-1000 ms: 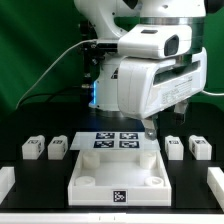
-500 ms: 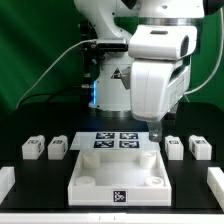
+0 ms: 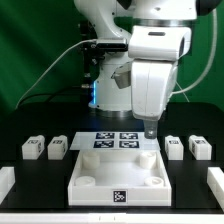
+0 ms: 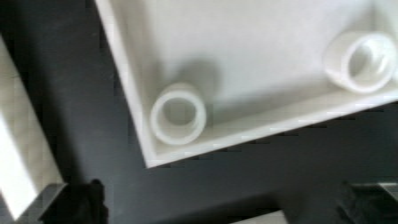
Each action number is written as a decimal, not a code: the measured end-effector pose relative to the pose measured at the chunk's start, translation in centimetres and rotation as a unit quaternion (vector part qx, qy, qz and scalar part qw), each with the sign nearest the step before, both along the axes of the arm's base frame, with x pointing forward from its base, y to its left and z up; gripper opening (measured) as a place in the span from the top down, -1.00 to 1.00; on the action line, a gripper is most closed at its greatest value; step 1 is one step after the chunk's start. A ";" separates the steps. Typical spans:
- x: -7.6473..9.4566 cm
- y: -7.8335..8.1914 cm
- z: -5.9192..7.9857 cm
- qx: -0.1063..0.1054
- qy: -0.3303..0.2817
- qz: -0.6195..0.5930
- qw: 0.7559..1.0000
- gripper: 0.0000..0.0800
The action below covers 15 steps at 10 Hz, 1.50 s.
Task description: Assemble one leg
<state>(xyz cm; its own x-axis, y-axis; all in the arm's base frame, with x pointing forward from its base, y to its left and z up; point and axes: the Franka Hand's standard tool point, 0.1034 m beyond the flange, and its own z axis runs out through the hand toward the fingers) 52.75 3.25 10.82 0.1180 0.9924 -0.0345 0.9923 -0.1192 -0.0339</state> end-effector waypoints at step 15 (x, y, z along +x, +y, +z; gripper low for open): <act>-11.0 -4.3 -9.9 0.029 0.038 0.056 0.997 -0.63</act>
Offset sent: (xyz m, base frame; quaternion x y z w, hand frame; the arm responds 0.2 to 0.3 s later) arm 0.0000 0.0000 0.0000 0.0000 0.0000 0.0000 1.0000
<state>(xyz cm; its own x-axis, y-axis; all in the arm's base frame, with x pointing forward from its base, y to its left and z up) 41.79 -1.03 0.88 0.0055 0.9998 0.0187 0.9936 -0.0033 -0.1126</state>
